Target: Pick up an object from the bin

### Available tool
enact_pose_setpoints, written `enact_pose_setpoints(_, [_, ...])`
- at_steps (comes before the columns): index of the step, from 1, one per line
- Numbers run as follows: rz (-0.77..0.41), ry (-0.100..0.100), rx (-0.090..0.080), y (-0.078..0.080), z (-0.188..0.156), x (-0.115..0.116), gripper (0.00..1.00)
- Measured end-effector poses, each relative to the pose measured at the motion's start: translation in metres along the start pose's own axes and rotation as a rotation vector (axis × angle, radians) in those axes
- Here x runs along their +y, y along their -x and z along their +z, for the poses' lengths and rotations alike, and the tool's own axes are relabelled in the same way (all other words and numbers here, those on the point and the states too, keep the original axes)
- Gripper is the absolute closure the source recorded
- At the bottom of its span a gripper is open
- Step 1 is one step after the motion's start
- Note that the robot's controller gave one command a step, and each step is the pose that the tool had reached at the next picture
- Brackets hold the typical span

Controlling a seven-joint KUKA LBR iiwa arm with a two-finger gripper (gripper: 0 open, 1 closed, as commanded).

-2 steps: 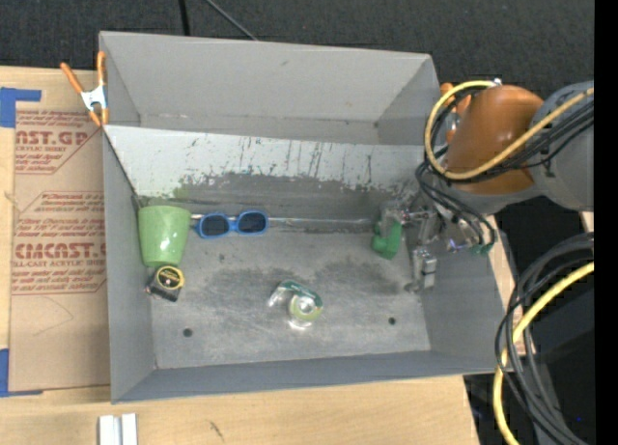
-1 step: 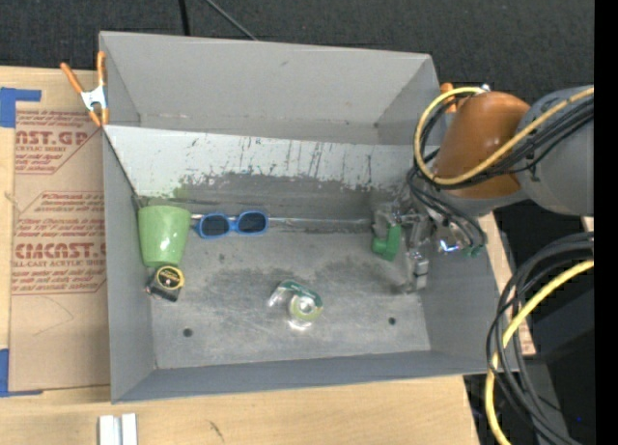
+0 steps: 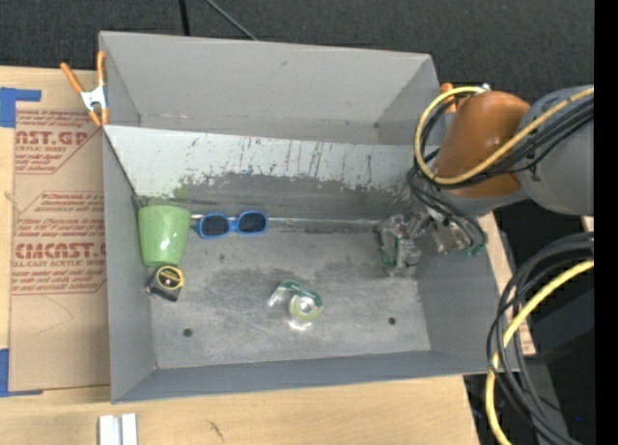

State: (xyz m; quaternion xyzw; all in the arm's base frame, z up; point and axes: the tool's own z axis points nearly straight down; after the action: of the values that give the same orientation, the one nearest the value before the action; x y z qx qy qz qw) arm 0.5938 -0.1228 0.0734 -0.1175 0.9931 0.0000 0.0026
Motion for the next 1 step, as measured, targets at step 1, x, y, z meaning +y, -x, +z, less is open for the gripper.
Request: enact_pose_setpoints(1, [-0.041, -0.003, -0.005, -0.0171, -0.1679, 0.0342, 1.0])
